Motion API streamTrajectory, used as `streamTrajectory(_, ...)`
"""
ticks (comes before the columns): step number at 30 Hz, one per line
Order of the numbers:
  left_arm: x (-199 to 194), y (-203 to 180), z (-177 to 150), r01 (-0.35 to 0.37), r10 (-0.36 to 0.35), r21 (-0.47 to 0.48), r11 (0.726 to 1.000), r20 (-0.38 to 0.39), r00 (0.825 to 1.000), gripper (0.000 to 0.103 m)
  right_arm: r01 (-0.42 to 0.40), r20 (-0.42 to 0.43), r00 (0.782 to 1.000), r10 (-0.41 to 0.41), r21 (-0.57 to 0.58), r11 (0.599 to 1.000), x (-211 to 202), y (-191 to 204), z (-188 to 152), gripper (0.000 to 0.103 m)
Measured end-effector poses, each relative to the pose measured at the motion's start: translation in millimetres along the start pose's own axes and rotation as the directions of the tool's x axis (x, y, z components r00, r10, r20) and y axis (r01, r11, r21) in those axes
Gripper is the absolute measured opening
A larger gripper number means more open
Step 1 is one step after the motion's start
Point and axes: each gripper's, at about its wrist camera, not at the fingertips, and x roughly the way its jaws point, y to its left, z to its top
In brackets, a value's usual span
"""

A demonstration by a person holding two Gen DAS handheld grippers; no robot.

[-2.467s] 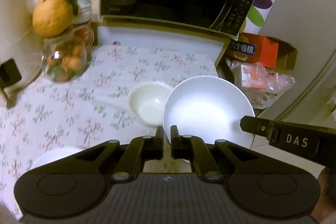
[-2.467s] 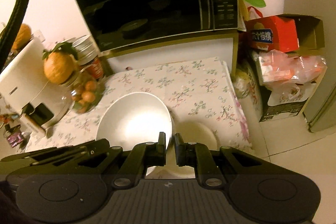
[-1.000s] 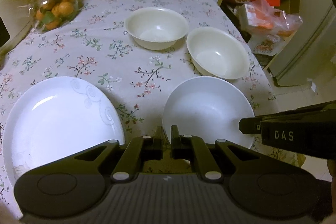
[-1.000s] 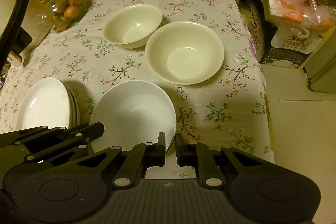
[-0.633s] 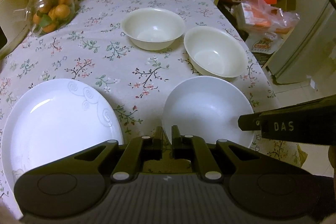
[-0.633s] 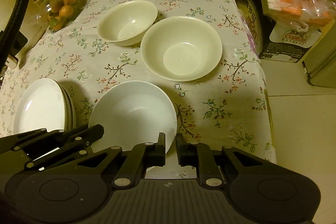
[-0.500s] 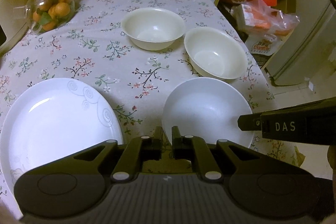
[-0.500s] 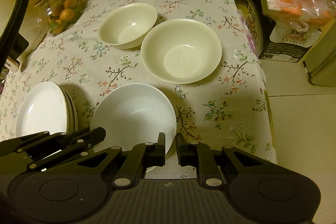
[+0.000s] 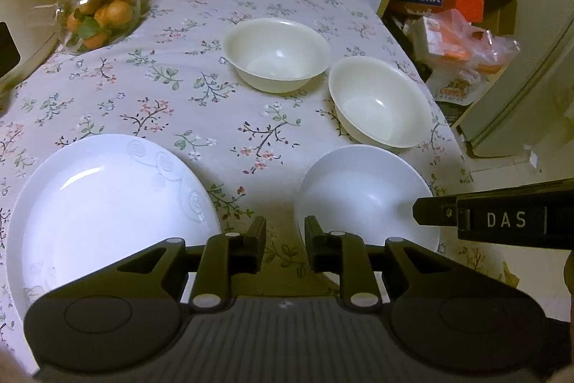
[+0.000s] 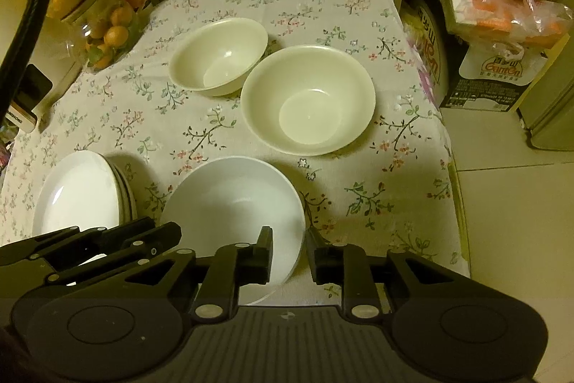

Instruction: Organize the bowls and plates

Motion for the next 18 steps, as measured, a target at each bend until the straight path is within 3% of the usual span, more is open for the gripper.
streamTrajectory(10, -9, 6, 8, -0.001, 0.003, -0.048, 0.999, 0.029, 1.000, 0.023, 0.012, 0.074, 0.997, -0.011, -0.009, 1.000, -16, -2, 5, 0.035)
streamTrajectory(18, -14, 10, 16, 0.011, -0.006, -0.087, 0.996, 0.051, 0.999, 0.041, -0.007, 0.108, 0.994, 0.008, -0.012, 1.000, -22, -1, 7, 0.041)
